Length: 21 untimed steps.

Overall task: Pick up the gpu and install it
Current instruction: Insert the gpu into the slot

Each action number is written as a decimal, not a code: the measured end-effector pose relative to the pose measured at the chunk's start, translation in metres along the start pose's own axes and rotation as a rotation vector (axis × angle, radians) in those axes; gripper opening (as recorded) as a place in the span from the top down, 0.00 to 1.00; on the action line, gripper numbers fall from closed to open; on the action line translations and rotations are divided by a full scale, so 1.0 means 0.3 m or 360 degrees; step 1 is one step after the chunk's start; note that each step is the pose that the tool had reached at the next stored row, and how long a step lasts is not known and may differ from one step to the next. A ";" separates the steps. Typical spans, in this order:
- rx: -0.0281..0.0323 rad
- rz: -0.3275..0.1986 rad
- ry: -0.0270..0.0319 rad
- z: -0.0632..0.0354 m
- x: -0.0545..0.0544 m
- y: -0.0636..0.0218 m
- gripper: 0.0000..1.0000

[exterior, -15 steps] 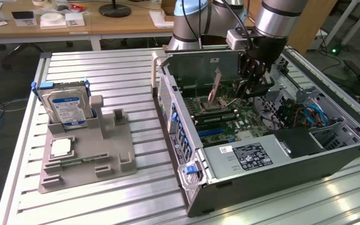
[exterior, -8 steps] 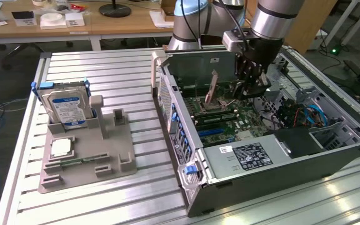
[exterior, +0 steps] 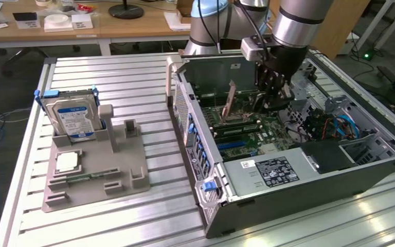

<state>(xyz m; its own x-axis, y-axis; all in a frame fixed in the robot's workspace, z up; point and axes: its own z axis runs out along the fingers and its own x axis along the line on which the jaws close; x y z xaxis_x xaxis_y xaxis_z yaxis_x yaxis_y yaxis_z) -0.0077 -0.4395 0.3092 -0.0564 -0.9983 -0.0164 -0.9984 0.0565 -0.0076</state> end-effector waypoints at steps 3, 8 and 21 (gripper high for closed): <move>0.00000 -0.0002 -0.00002 0.004 0.008 0.015 0.72; -0.00002 -0.0017 0.00000 0.021 0.011 0.049 0.72; -0.00001 -0.0017 0.00012 0.080 0.038 0.096 0.72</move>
<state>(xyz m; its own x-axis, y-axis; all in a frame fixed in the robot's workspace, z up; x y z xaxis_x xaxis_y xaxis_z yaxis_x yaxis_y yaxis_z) -0.0368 -0.4489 0.2849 -0.0455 -0.9988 -0.0156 -0.9989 0.0456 -0.0077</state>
